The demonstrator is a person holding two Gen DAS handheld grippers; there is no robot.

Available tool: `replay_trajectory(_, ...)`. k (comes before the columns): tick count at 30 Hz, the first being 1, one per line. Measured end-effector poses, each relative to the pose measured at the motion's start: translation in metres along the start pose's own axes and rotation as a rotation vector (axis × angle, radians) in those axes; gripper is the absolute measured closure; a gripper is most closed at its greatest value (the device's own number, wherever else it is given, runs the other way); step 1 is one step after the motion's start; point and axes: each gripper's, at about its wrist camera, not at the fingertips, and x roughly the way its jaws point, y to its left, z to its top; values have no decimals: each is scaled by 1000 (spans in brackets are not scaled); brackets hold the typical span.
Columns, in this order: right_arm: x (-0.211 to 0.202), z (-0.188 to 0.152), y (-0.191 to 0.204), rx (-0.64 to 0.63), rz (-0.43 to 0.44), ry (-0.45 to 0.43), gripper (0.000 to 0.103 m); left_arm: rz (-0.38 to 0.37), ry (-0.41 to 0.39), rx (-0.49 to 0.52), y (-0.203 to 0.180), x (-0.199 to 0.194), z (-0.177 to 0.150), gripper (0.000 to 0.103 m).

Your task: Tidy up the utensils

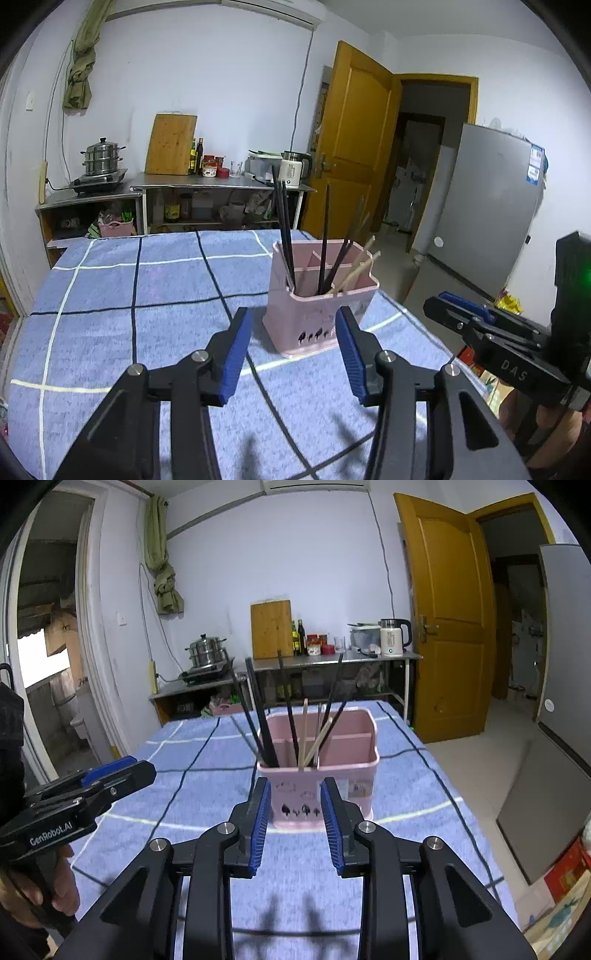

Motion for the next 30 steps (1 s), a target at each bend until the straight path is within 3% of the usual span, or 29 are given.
replay_trajectory(14, -10, -48, 12, -19, -41, -16, 71, 28, -21, 19, -3, -13, -47, 52)
replay_trajectory(30, -13, -62, 16, -32, -65, -14, 71, 79, -32, 0, -1, -16, -63, 51)
